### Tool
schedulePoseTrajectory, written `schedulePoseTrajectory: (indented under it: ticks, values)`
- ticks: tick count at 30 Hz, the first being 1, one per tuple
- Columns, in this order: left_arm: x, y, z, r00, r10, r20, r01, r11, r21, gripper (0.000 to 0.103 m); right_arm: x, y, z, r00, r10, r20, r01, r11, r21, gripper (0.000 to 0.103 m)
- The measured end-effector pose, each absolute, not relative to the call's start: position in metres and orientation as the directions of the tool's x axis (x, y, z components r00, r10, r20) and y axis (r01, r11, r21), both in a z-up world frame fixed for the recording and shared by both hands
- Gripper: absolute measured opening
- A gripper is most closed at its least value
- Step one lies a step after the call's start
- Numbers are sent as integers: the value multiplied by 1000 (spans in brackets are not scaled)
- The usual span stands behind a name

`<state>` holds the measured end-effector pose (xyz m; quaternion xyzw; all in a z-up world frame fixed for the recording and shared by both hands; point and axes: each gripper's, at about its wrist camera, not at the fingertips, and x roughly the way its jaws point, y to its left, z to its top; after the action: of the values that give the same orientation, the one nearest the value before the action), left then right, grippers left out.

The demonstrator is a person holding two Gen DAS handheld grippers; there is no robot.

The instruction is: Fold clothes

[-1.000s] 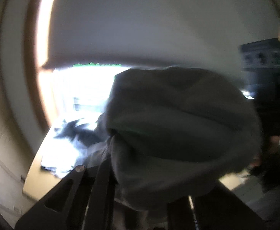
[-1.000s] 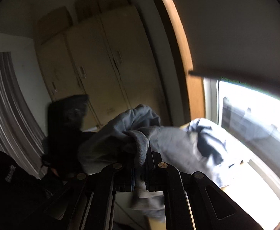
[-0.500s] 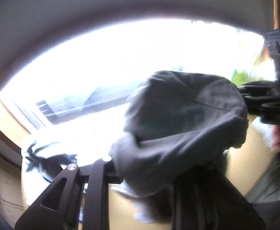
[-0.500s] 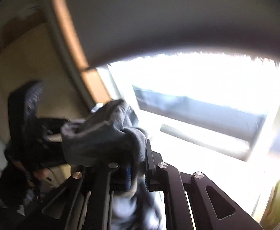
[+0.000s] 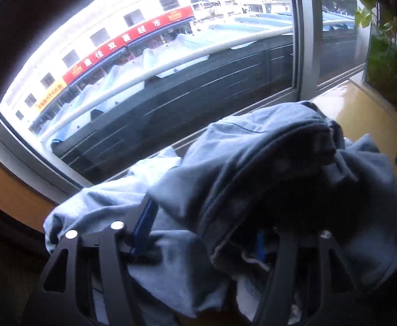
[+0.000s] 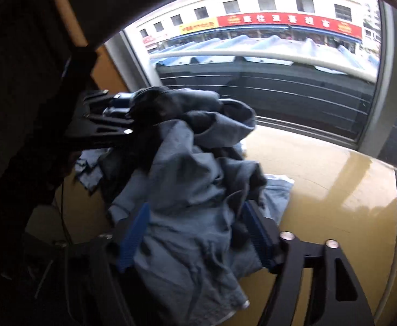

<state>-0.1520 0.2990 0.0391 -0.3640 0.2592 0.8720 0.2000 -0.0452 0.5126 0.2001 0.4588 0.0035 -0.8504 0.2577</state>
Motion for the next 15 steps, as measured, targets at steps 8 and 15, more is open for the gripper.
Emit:
schedulePoseTrajectory:
  ticks: [8,15]
  values:
    - [-155,230,-47,-582,116,-805,-561,-774,294,85,-43,467,180,-383,-382,-841,477,-862,173,80]
    - [-141,165,-57,-484,184,-856,-484,-871,86,88,-46,454,179,-366,-381,-849,465,-865,188,80]
